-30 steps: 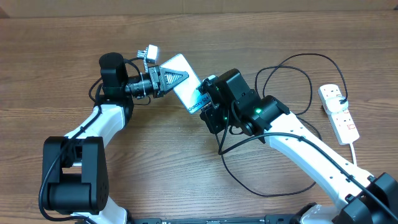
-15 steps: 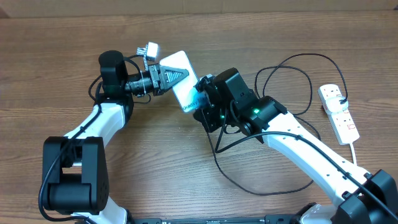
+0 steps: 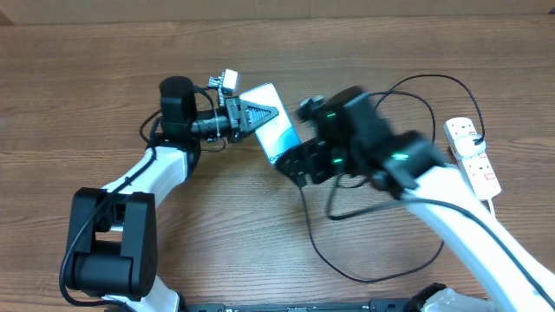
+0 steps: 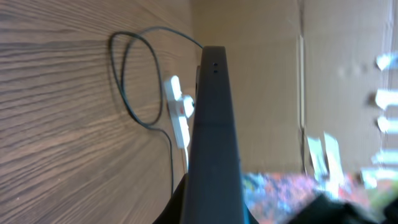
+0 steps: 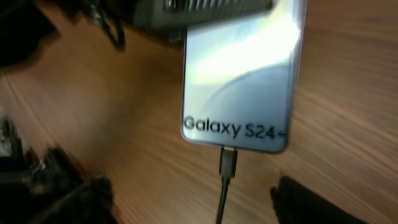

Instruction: Plug charger to phone and switch on socket

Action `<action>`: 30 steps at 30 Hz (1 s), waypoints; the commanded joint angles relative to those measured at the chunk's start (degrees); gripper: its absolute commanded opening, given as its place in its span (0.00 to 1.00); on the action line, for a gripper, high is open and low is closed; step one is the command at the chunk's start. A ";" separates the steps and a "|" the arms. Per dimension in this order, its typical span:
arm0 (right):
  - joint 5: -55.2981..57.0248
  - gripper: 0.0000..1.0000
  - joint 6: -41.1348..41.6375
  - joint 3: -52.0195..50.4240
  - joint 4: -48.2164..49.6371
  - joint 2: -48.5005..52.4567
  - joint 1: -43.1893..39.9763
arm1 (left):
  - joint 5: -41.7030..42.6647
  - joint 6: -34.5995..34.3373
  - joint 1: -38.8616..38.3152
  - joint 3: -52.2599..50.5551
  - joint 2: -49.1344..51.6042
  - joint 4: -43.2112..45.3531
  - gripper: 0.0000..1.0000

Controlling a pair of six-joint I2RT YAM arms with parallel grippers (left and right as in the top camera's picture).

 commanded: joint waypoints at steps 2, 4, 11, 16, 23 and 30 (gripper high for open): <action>3.23 0.98 -0.15 7.23 -8.46 -8.92 -5.62 | -13.68 -12.39 -5.66 -0.24 0.00 0.70 0.04; 4.59 1.00 -0.15 8.66 -12.31 -12.22 -7.96 | -16.90 -13.40 -8.72 0.48 0.00 0.59 0.04; 11.89 1.00 -0.13 8.96 -18.12 -25.90 -14.45 | -17.00 -1.18 -15.69 12.04 0.00 -18.16 0.04; 14.36 1.00 -0.15 8.96 -18.53 -32.35 -16.11 | -19.28 25.64 -12.59 26.88 0.00 -54.25 0.04; 14.29 1.00 0.17 8.24 -18.53 -32.68 -16.11 | -27.78 49.55 -2.80 32.26 0.26 -79.80 0.04; 14.12 1.00 5.33 8.04 -16.96 -31.10 -16.11 | -16.83 70.12 0.92 30.67 5.64 -84.15 0.05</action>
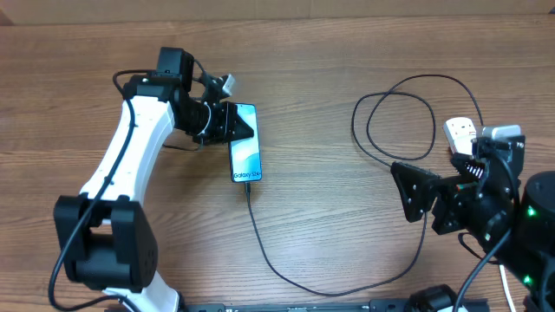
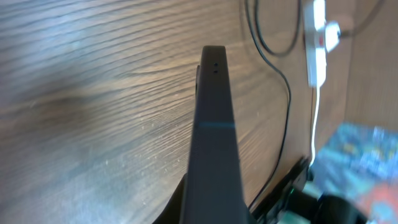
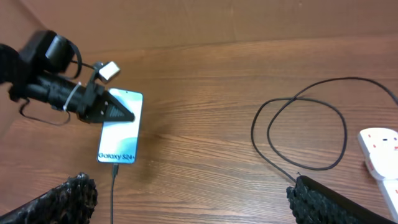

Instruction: Plug charger to phone and switch on socket

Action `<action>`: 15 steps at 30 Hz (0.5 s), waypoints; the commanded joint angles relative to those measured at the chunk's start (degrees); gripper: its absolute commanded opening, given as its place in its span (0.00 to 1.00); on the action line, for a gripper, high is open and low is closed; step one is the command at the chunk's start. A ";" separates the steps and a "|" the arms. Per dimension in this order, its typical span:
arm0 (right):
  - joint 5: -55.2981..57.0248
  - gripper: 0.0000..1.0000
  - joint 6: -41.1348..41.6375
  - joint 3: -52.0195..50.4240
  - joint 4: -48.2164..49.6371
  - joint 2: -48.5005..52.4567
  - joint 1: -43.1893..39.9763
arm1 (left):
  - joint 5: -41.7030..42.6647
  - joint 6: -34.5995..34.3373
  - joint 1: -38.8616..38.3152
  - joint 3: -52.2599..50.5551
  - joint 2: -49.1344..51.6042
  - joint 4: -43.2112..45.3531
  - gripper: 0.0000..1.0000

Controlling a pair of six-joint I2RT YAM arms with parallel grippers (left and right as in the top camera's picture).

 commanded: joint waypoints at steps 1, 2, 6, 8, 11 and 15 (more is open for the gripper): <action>0.70 1.00 3.04 -0.09 0.35 0.90 -0.26 | 6.14 14.75 -0.81 -0.81 4.72 -0.17 0.04; 0.68 1.00 3.19 -0.09 0.24 1.09 -0.24 | 6.10 15.37 -0.98 -1.18 6.12 -0.09 0.04; 0.68 1.00 3.19 -0.09 -0.04 1.62 -0.24 | 6.14 15.63 -1.20 -1.97 12.50 0.90 0.05; 0.68 1.00 3.19 -0.09 -0.04 1.62 -0.26 | 6.12 15.63 -1.20 -1.97 15.47 1.27 0.05; 0.70 1.00 3.19 -0.11 0.02 1.64 -0.24 | 6.08 15.65 -1.20 -1.97 18.95 1.68 0.06; 0.70 1.00 3.21 -0.09 0.11 1.97 -0.24 | 6.12 15.61 -1.18 -1.97 22.12 2.58 0.08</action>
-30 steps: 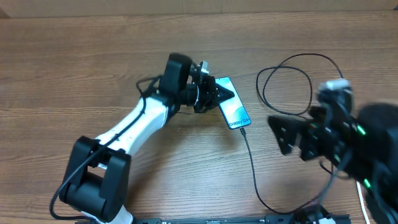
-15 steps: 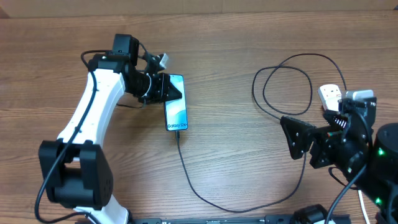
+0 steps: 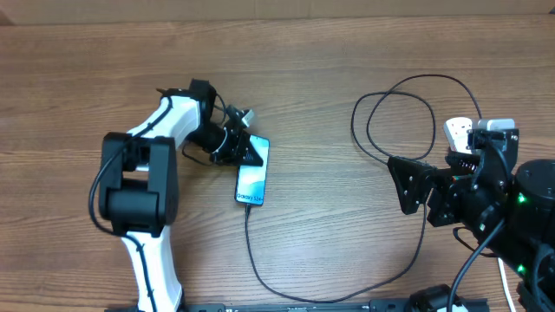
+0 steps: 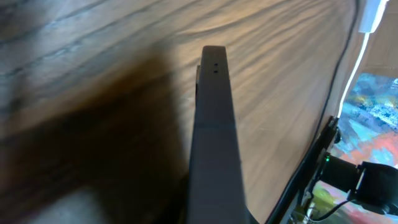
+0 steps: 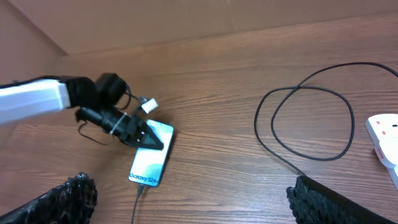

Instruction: Plug charger to phone and switch on socket

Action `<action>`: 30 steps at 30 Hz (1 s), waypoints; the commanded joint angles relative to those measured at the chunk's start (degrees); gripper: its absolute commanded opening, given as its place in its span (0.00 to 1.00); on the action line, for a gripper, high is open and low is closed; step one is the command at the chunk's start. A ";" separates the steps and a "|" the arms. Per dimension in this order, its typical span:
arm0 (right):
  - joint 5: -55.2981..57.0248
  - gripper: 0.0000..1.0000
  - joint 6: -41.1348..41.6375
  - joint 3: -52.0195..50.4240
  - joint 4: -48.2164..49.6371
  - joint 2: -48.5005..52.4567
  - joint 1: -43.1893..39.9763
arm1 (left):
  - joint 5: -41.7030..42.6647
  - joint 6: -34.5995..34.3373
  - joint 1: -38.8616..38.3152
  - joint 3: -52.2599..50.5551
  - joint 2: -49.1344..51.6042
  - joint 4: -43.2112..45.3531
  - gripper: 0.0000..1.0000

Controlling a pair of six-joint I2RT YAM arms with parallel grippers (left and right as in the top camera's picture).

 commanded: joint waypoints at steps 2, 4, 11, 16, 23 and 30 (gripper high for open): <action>0.72 1.00 0.46 -0.07 0.28 0.31 -0.24 | 2.54 1.68 -0.15 -0.02 2.08 0.20 0.09; 0.72 1.00 0.66 -0.07 0.31 0.59 -0.24 | 2.01 1.25 -0.15 -0.02 2.10 0.04 0.13; 0.74 1.00 1.70 -0.09 0.79 2.67 -0.26 | -5.16 -4.33 -0.31 -0.04 2.10 0.02 0.26; 0.74 1.00 1.70 -0.07 2.21 4.66 -0.24 | -7.28 -8.31 -0.37 -0.02 2.10 0.04 0.37; 0.76 1.00 1.68 -0.07 4.15 8.28 -0.26 | -14.64 -13.22 -0.39 -0.04 2.10 -1.09 0.43; 0.79 1.00 1.68 -0.07 4.20 12.87 -0.26 | -21.11 -17.44 -0.39 -0.02 2.10 -2.86 0.49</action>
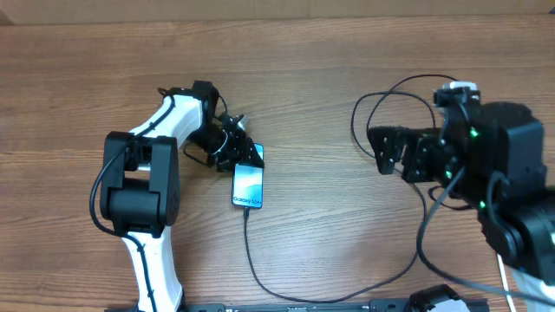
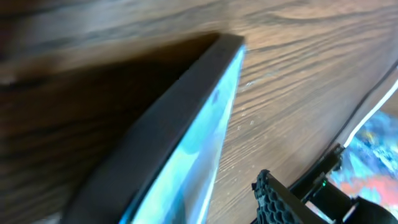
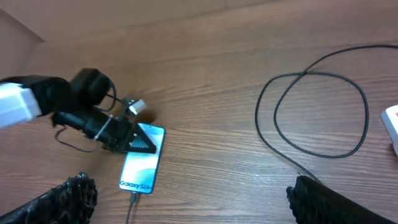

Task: Plug charger to phone and switch on socket
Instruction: 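Open the left gripper to release the phone and lift away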

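The phone (image 1: 247, 186) lies face up on the wooden table (image 1: 347, 251), its lit screen reading Galaxy S24 in the right wrist view (image 3: 142, 167). A black charger cable (image 1: 253, 260) is plugged into its near end and loops off to the right (image 1: 395, 104). My left gripper (image 1: 240, 157) sits at the phone's far end, open: one finger (image 2: 280, 199) stands apart from the phone's edge (image 2: 186, 124), the other is hidden. My right gripper (image 3: 199, 208) hangs open high over the table. Only a white edge of the socket strip (image 3: 392, 127) shows.
A brown cardboard wall (image 1: 277, 7) runs along the table's far edge. My right arm (image 1: 486, 147) covers the socket strip from overhead. Cable loops lie between the phone and the strip.
The phone, gripped edge-on by my left gripper before, now lies flat with the left fingers apart from it. My right arm has shifted toward the far side, over the socket strip.
First my left gripper held the phone mid-table with my right gripper at its plugged cable end. Then the right arm stood back near the socket strip while the left held the phone at the left. The phone then came down, and now lies released.
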Action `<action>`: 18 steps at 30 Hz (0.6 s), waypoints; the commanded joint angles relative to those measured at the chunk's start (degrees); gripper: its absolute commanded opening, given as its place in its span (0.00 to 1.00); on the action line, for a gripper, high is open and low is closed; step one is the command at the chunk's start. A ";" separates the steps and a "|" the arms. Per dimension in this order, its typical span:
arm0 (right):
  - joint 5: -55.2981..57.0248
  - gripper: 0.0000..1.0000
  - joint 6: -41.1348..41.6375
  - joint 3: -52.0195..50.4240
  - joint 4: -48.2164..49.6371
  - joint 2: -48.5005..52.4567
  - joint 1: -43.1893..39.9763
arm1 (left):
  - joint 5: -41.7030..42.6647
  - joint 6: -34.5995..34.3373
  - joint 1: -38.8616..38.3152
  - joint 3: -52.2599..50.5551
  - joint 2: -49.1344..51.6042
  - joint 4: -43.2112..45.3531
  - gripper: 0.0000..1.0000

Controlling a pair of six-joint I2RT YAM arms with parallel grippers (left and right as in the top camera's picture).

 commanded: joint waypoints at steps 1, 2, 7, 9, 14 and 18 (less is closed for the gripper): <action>0.83 1.00 0.20 -0.07 0.44 1.77 -0.26 | -12.94 -3.15 0.00 -1.01 2.03 0.22 0.49; 0.96 1.00 0.20 -0.09 0.44 2.45 -0.26 | -12.96 -3.15 -0.02 -1.01 2.03 0.15 0.49; 0.96 1.00 0.22 -0.07 0.48 5.44 -0.26 | -15.26 -6.45 -0.02 -1.01 2.03 -0.09 0.52; 0.98 1.00 0.20 -0.07 0.52 6.47 -0.26 | -16.20 -7.48 -0.02 -1.01 2.03 -0.07 0.52; 3.21 1.00 0.22 -0.07 0.96 8.39 -0.26 | -18.12 -8.55 -0.02 -1.01 2.03 -0.33 0.53; 4.83 1.00 0.24 -0.07 1.03 8.90 -0.26 | -22.27 -10.25 -0.02 -1.01 2.03 -1.55 0.54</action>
